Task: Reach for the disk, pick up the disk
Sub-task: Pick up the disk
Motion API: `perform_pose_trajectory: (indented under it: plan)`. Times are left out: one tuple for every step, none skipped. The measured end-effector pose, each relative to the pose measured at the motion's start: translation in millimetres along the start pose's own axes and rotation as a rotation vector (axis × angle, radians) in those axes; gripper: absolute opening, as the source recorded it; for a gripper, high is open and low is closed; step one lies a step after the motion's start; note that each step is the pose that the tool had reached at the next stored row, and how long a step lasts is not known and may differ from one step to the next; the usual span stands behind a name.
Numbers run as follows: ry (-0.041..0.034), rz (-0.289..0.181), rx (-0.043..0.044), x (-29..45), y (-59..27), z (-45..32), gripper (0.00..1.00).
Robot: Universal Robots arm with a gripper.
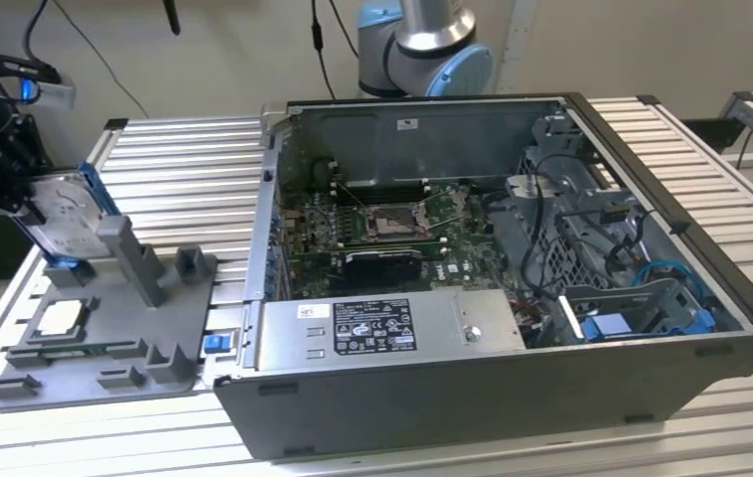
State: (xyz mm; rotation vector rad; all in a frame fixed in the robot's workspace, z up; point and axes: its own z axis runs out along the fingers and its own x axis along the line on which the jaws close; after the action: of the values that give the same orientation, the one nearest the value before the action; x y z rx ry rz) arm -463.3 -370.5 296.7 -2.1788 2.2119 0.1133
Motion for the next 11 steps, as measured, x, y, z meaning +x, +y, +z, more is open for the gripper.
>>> perform_pose_trajectory:
  plan:
    - [0.0000, 0.000, 0.0000, -0.1, 0.0, -1.2, 0.00]
    - [0.0000, 0.000, 0.0000, -0.2, 0.1, -2.5, 0.00]
    - [0.0001, 0.000, -0.0001, -0.3, 0.1, -3.8, 0.00]
    - [0.0001, 0.000, -0.0001, -0.4, 0.1, -5.0, 0.00]
    - [0.0001, 0.000, -0.0001, -0.5, 0.2, -6.3, 0.00]
    - [0.0000, 0.000, 0.0000, -0.6, 0.2, -7.6, 0.00]
    - [0.0000, 0.000, 0.0000, -0.7, 0.3, -9.0, 0.00]
    - [0.0000, 0.000, 0.0000, -0.8, 0.3, -10.4, 0.00]
    - [0.0000, 0.000, -0.0001, -0.9, 0.4, -11.9, 0.00]
    - [0.0000, 0.000, 0.0000, -1.0, 0.4, -13.4, 0.00]
    - [0.0000, 0.000, -0.0001, -1.1, 0.4, -14.7, 0.00]
